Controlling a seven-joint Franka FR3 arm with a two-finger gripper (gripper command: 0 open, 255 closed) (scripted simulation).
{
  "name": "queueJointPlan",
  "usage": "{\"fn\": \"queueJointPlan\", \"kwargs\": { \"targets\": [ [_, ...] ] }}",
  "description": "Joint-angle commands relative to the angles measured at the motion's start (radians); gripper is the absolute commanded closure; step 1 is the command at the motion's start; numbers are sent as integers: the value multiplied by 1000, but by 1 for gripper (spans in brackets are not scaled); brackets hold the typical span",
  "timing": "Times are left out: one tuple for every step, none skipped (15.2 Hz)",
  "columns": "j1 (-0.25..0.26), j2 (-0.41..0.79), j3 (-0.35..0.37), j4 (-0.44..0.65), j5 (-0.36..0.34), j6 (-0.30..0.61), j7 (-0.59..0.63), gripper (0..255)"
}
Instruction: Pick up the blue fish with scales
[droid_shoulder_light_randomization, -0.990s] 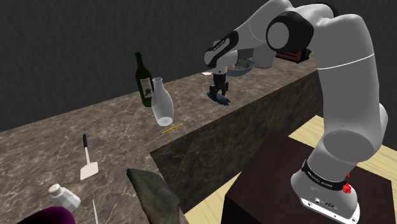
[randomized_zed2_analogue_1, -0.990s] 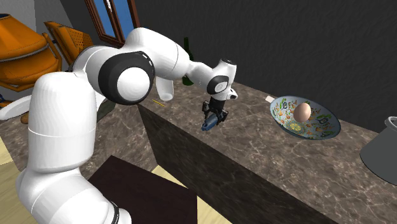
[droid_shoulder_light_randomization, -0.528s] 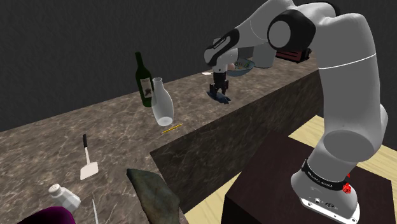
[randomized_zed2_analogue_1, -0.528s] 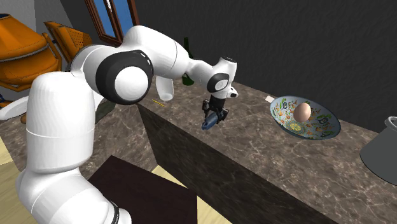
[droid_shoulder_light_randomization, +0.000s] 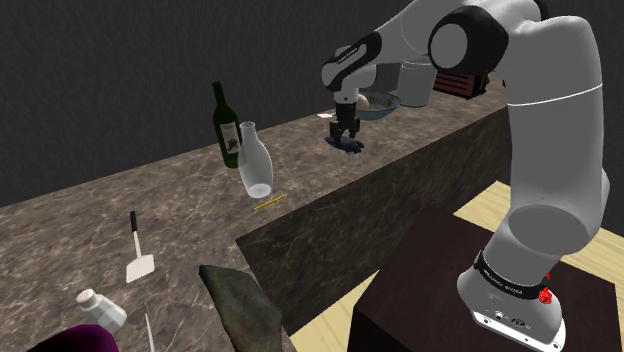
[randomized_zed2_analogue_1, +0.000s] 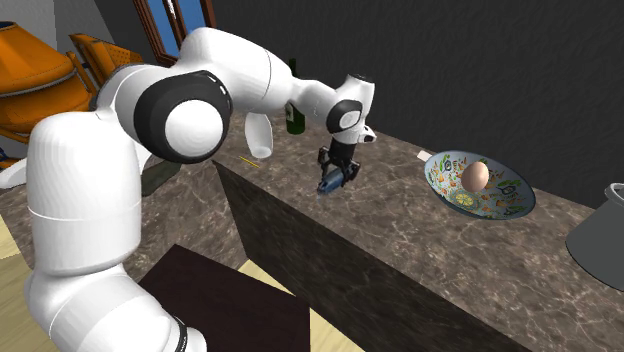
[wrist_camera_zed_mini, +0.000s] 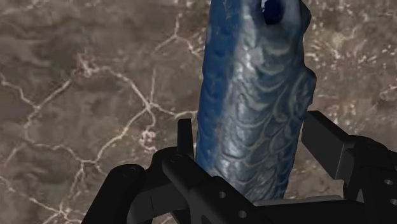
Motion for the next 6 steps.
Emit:
{"fn": "queueJointPlan", "kwargs": {
  "targets": [
    [0, -11, -2, 13, -4, -24, 4, 255],
    [1, -17, -3, 18, -6, -34, 5, 255],
    [1, -23, -4, 24, -8, -45, 7, 255],
    [1, -28, -5, 30, -10, -56, 9, 255],
    [1, -29, -5, 30, -11, -58, 9, 255],
    [1, -29, -5, 30, -11, -58, 9, 255]
  ]
}}
